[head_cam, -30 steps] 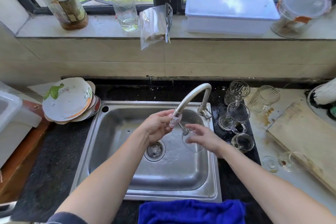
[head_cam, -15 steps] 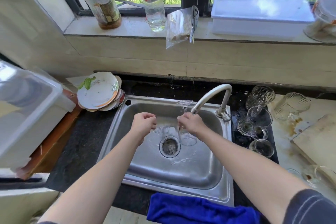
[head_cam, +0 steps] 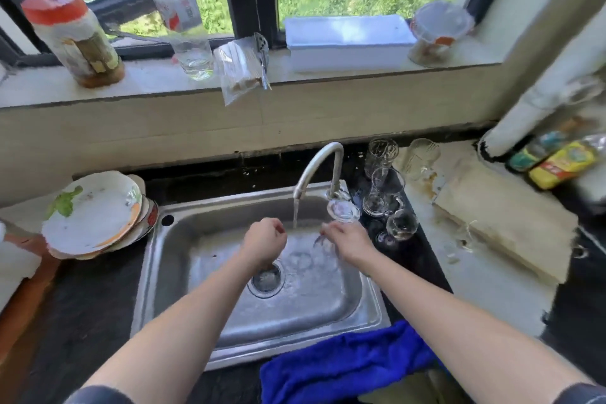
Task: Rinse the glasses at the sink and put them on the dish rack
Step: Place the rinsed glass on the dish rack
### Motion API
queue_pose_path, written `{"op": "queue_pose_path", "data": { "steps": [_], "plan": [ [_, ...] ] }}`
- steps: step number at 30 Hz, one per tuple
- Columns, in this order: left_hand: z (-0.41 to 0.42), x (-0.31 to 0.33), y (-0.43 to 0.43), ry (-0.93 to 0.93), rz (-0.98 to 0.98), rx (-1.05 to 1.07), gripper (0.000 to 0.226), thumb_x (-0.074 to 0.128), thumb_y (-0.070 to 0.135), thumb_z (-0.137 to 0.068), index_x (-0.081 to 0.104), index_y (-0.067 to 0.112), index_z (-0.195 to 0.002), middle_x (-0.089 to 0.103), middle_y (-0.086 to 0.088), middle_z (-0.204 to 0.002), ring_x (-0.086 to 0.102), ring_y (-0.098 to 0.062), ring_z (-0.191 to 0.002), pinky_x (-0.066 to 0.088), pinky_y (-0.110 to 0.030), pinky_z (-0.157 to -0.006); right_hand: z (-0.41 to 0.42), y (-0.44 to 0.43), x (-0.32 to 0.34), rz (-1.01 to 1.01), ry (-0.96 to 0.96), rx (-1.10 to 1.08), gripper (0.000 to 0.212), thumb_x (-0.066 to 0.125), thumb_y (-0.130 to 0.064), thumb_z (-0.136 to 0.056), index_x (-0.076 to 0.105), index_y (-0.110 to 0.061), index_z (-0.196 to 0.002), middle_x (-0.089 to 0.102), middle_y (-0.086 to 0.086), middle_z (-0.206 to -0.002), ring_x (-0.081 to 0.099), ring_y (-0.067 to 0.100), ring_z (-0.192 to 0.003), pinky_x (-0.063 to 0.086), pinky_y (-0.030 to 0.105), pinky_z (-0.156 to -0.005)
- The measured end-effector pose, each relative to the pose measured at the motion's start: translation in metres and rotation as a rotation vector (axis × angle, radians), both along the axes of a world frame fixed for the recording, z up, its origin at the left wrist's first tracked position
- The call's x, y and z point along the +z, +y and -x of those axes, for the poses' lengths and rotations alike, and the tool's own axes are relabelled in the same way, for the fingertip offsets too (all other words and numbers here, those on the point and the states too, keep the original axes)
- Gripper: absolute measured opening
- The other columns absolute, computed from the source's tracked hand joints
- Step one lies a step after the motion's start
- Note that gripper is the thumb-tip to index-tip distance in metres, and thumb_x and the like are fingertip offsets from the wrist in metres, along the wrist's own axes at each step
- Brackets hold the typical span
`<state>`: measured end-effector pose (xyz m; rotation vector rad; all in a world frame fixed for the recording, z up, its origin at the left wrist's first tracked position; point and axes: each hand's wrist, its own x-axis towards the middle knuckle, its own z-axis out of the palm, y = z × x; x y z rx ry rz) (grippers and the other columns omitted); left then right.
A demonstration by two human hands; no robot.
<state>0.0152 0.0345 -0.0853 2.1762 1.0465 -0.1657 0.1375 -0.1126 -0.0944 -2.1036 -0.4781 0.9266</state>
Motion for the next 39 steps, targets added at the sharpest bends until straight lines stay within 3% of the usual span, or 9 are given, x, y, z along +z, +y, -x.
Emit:
{"op": "queue_pose_path", "data": {
  "steps": [4, 8, 13, 17, 21, 26, 31, 35, 39],
  "plan": [
    [-0.034, 0.015, -0.04, -0.024, -0.054, -0.247, 0.019, 0.05, 0.018, -0.085, 0.065, 0.006, -0.087, 0.07, -0.012, -0.087, 0.064, -0.03, -0.085, 0.053, -0.038, -0.073, -0.014, -0.06, 0.031, -0.008, -0.154, -0.176, 0.037, 0.059, -0.036, -0.093, 0.072, -0.002, -0.086, 0.07, 0.017, -0.081, 0.061, 0.025, -0.075, 0.04, 0.031, -0.065],
    [-0.071, 0.039, -0.097, -0.085, -0.085, -0.458, 0.021, 0.049, 0.017, -0.087, 0.067, 0.007, -0.09, 0.07, -0.01, -0.087, 0.064, -0.028, -0.084, 0.051, -0.035, -0.072, -0.041, -0.134, 0.061, -0.042, -0.209, -0.426, 0.027, 0.062, -0.036, -0.093, 0.076, -0.013, -0.097, 0.07, -0.005, -0.096, 0.061, 0.014, -0.091, 0.041, 0.026, -0.078],
    [-0.119, 0.066, -0.185, -0.167, -0.101, -0.639, 0.019, 0.049, 0.021, -0.084, 0.067, 0.014, -0.087, 0.07, -0.012, -0.089, 0.065, -0.032, -0.089, 0.054, -0.038, -0.077, -0.067, -0.257, 0.091, -0.071, -0.293, -0.722, 0.036, 0.059, -0.036, -0.095, 0.072, -0.006, -0.111, 0.069, 0.003, -0.105, 0.06, 0.016, -0.101, 0.04, 0.025, -0.081],
    [-0.149, 0.085, -0.277, -0.215, -0.149, -0.796, 0.022, 0.047, 0.018, -0.089, 0.067, 0.011, -0.095, 0.069, -0.011, -0.091, 0.062, -0.03, -0.084, 0.051, -0.033, -0.073, -0.062, -0.369, 0.105, -0.109, -0.337, -0.905, 0.024, 0.059, -0.032, -0.095, 0.071, -0.016, -0.083, 0.072, 0.002, -0.091, 0.064, 0.018, -0.09, 0.042, 0.027, -0.076],
    [-0.173, 0.094, -0.386, -0.23, -0.158, -0.894, 0.025, 0.045, 0.019, -0.09, 0.067, 0.011, -0.1, 0.068, -0.011, -0.094, 0.062, -0.033, -0.088, 0.049, -0.033, -0.072, -0.045, -0.485, 0.11, -0.093, -0.375, -1.059, 0.03, 0.056, -0.031, -0.096, 0.064, -0.021, -0.069, 0.067, 0.001, -0.078, 0.058, 0.017, -0.076, 0.041, 0.029, -0.07],
    [-0.178, 0.098, -0.534, -0.278, -0.118, -1.044, 0.019, 0.05, 0.02, -0.089, 0.069, 0.015, -0.089, 0.071, -0.013, -0.093, 0.062, -0.033, -0.094, 0.049, -0.033, -0.08, -0.002, -0.617, 0.104, -0.06, -0.36, -1.226, 0.033, 0.05, -0.031, -0.099, 0.066, -0.016, -0.074, 0.069, 0.01, -0.088, 0.059, 0.022, -0.081, 0.042, 0.034, -0.076],
    [-0.164, 0.099, -0.662, -0.264, -0.053, -1.274, 0.02, 0.047, 0.019, -0.087, 0.068, 0.016, -0.086, 0.071, -0.01, -0.089, 0.064, -0.031, -0.088, 0.052, -0.034, -0.077, 0.05, -0.721, 0.092, -0.029, -0.303, -1.39, 0.046, 0.045, -0.033, -0.101, 0.069, 0.004, -0.092, 0.072, 0.019, -0.1, 0.064, 0.034, -0.093, 0.046, 0.044, -0.09],
    [-0.148, 0.092, -0.753, -0.243, -0.003, -1.491, 0.02, 0.051, 0.021, -0.089, 0.068, 0.016, -0.099, 0.07, -0.007, -0.101, 0.063, -0.027, -0.095, 0.05, -0.033, -0.081, 0.095, -0.789, 0.078, -0.032, -0.273, -1.605, 0.041, 0.042, -0.037, -0.101, 0.067, -0.008, -0.085, 0.072, 0.01, -0.096, 0.061, 0.02, -0.075, 0.045, 0.037, -0.078],
    [-0.13, 0.087, -0.836, -0.25, 0.043, -1.682, 0.022, 0.052, 0.022, -0.09, 0.068, 0.014, -0.103, 0.069, -0.007, -0.104, 0.062, -0.027, -0.098, 0.051, -0.037, -0.086, 0.137, -0.853, 0.072, -0.079, -0.187, -1.847, 0.033, 0.042, -0.029, -0.102, 0.063, -0.004, -0.101, 0.069, 0.011, -0.106, 0.059, 0.02, -0.088, 0.041, 0.032, -0.079]
  ]
}}
